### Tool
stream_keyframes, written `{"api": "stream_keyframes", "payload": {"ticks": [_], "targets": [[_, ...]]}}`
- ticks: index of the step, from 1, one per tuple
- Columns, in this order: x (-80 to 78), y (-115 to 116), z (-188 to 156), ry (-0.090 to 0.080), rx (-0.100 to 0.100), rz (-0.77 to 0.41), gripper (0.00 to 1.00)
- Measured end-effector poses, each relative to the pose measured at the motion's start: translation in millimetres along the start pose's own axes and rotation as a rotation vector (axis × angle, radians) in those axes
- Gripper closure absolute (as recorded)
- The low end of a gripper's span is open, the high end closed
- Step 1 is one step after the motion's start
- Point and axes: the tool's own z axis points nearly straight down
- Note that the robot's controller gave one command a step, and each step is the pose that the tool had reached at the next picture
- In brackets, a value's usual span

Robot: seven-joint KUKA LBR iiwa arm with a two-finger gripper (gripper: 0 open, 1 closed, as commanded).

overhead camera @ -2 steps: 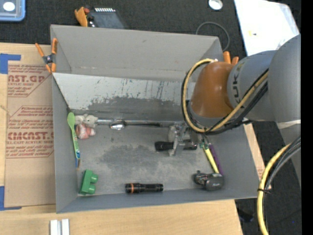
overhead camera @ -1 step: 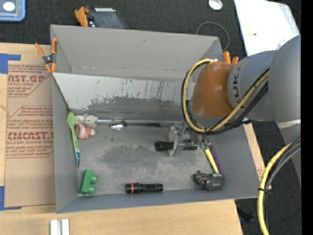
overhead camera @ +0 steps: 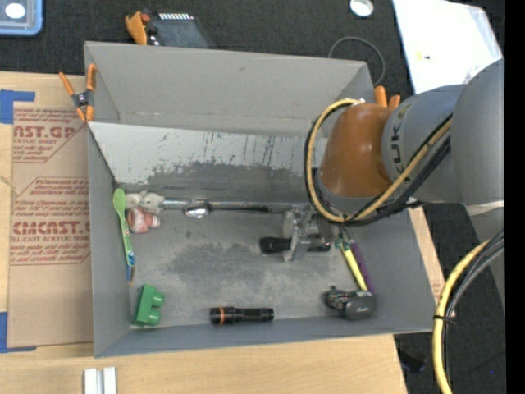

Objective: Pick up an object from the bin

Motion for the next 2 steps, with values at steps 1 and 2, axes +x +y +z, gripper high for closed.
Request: {"api": "stream_keyframes", "payload": {"ticks": [1, 2], "targets": [[-0.1, 0.0, -0.2, 0.000, 0.000, 0.000, 1.00], [0.4, -0.1, -0.6, -0.001, 0.000, 0.000, 1.00]]}}
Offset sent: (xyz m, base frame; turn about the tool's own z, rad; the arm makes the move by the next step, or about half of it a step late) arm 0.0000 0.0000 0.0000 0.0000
